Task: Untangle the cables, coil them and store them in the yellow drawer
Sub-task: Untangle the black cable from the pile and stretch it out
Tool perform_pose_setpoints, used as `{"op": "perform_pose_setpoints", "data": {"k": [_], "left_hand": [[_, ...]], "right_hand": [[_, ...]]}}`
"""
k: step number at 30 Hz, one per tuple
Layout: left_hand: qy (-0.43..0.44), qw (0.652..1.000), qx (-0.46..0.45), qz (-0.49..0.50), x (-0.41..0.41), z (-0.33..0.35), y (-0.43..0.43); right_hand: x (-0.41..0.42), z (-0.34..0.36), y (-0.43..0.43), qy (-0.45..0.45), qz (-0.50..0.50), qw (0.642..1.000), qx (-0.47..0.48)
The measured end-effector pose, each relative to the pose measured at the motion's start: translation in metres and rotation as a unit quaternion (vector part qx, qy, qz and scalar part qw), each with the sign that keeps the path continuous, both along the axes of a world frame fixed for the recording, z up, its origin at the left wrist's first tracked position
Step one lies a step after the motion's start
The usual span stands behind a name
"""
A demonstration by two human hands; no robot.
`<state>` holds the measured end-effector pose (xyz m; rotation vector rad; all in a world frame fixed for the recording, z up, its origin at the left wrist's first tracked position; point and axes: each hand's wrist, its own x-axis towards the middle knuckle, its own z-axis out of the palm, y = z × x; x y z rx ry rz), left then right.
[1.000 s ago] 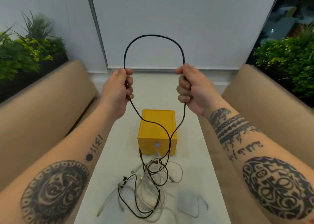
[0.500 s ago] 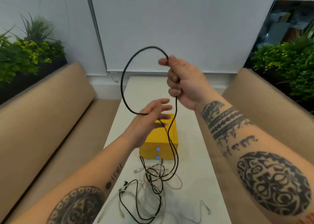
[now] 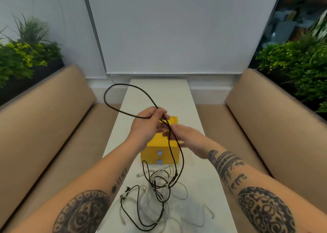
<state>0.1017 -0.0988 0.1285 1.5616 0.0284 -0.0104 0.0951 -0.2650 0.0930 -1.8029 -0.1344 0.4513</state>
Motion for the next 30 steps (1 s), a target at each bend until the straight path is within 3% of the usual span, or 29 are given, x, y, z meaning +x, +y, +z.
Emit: {"op": "perform_pose_setpoints", "data": {"k": [2, 6, 9, 11, 13, 15, 18, 22, 25, 30], "left_hand": [[-0.003, 0.999, -0.033, 0.025, 0.007, 0.007, 0.005], [-0.004, 0.994, -0.098, 0.054, 0.015, 0.019, 0.015], [0.011, 0.994, -0.103, 0.040, 0.018, 0.012, 0.022], [0.034, 0.998, -0.057, -0.002, 0.016, -0.005, 0.028], [0.070, 0.994, 0.044, -0.070, 0.010, -0.035, 0.033], [0.097, 0.968, 0.161, -0.167, -0.003, -0.071, 0.035], [0.102, 0.930, 0.232, -0.265, -0.022, -0.117, 0.029], [-0.004, 0.925, 0.348, -0.156, -0.038, -0.152, 0.009], [-0.059, 0.920, 0.381, -0.067, -0.045, -0.176, 0.004], [0.022, 0.936, 0.349, 0.045, -0.052, -0.208, 0.027]], "right_hand": [[-0.012, -0.021, -0.003, 0.033, 0.040, 0.998, -0.042], [-0.030, -0.048, 0.001, 0.008, 0.078, 0.984, -0.163], [-0.029, -0.055, 0.006, 0.034, 0.030, 0.991, -0.123], [-0.022, -0.047, 0.009, 0.037, 0.000, 0.996, -0.077], [-0.015, -0.033, 0.010, 0.041, -0.018, 0.998, -0.037], [-0.010, -0.021, 0.011, 0.038, -0.015, 0.999, -0.022], [-0.006, -0.010, 0.011, 0.024, -0.005, 1.000, -0.020], [-0.008, -0.010, 0.013, 0.019, -0.023, 0.999, 0.020], [-0.009, -0.008, 0.011, -0.010, -0.055, 0.998, 0.028], [-0.001, 0.011, 0.000, -0.047, -0.108, 0.992, 0.045]]}}
